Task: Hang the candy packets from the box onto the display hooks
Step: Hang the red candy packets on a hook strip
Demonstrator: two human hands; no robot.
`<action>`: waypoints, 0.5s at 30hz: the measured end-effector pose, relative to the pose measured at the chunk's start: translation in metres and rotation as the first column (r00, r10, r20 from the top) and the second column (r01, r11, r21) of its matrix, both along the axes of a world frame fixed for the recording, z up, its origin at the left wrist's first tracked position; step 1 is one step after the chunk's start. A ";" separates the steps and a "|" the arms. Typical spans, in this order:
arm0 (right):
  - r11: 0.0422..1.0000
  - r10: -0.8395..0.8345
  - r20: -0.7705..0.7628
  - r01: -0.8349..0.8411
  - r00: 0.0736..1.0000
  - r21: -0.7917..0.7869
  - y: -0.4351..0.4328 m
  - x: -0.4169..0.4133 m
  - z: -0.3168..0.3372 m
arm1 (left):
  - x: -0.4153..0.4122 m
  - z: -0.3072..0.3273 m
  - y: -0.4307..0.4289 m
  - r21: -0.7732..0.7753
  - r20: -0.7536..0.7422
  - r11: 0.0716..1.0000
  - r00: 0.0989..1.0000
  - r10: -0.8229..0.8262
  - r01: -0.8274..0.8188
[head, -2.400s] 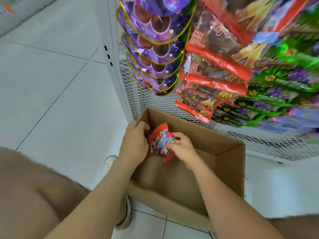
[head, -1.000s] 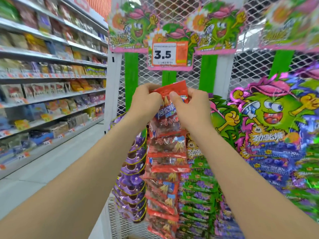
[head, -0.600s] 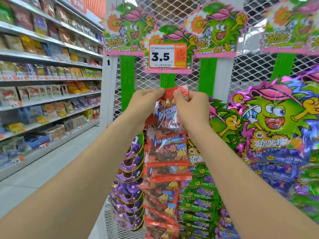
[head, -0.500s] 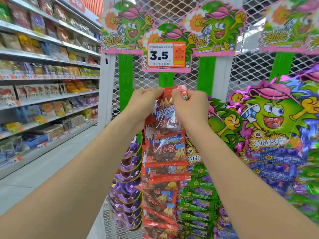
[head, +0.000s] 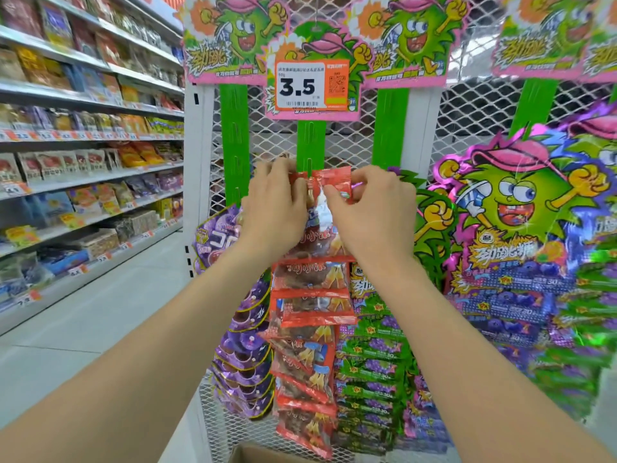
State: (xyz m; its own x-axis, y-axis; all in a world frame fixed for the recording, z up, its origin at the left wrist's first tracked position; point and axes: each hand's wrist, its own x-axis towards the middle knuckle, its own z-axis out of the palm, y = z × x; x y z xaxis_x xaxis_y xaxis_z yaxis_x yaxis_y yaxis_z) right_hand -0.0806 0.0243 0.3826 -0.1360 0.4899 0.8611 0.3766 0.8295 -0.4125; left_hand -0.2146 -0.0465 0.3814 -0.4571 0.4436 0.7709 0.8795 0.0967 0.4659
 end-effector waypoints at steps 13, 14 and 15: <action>0.816 0.578 0.527 -0.446 0.623 -0.368 -0.057 0.046 -0.249 | 0.016 -0.222 -0.115 -0.517 -0.207 0.840 0.929 -0.307 0.162; 0.808 0.588 0.608 -0.363 0.532 -0.464 -0.058 0.046 -0.277 | 0.016 -0.248 -0.122 -0.604 -0.113 0.775 0.943 -0.312 0.185; 0.781 0.621 0.652 -0.269 0.435 -0.563 -0.058 0.047 -0.305 | 0.017 -0.273 -0.129 -0.678 -0.025 0.708 0.956 -0.293 0.199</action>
State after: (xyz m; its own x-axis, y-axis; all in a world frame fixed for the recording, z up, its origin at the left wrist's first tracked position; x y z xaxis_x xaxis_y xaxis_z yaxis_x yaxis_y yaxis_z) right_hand -0.0339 -0.0339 0.0779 -0.9309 0.3581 0.0716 0.2950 0.8529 -0.4307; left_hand -0.1971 -0.1754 0.1086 -0.1818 0.9434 0.2773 0.9607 0.1102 0.2549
